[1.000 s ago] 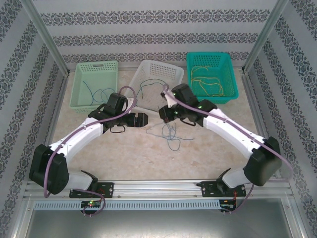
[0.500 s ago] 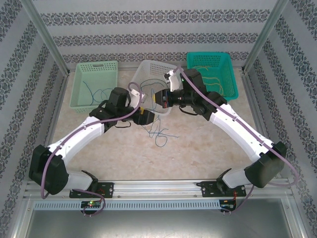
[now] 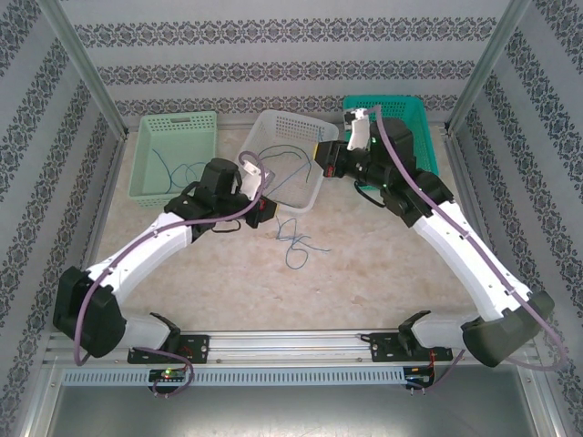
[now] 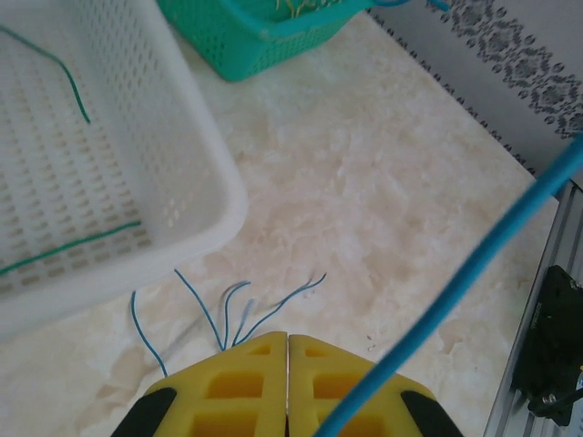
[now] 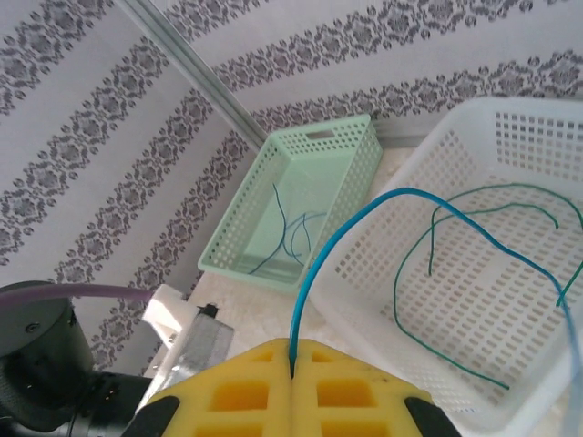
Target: Untangle the cables
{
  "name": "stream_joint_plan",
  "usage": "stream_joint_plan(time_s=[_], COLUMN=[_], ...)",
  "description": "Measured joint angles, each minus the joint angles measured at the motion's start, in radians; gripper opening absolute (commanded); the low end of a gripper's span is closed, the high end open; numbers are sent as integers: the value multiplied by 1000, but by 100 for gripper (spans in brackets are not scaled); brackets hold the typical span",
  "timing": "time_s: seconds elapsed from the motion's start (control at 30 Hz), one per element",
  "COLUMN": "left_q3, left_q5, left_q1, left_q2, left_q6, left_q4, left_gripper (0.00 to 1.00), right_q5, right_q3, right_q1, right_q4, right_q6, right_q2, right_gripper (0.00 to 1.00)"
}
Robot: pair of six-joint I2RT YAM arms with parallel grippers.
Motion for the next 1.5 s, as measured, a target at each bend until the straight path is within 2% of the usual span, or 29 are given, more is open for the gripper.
stream_joint_plan(time_s=[0.17,0.2,0.23,0.3,0.37,0.43,0.5,0.6,0.83,1.03,1.27,1.5], left_q3=[15,23,31,54,87,148,217,330,417,451,582,732], left_q5=[-22,-31,-39,-56,-78,-115,-153,-195,-254,-431,-593,-627], left_q1=[0,0,1,1,1,1,3,5,9,41,200,372], left_q2=[-63,-68,-72,-79,-90,-101,-109,-119,-150,-138,-2,206], left_q6=[3,3,3,3,5,17,35,63,83,136,213,221], left_q4=[-5,-6,-6,-20,-40,-87,-128,-183,-238,-299,-337,-399], left_gripper=[0,0,0,0,0,0,0,0,0,0,0,0], right_q5=[18,21,23,29,31,23,9,-7,-10,-18,-22,-21], right_q3=[4,5,7,11,17,22,23,21,-60,-171,-208,-224], right_q1=[-2,-2,-2,-2,-2,-2,-2,-2,14,53,53,50], right_q4=[17,23,27,32,34,38,40,42,43,45,45,44], right_q6=[0,0,-1,-6,-10,-17,-8,0,-21,-28,-24,-24], right_q2=[-9,-9,-9,-9,-6,6,29,79,132,158,167,161], right_gripper=[0,4,10,29,35,53,56,74,76,77,77,78])
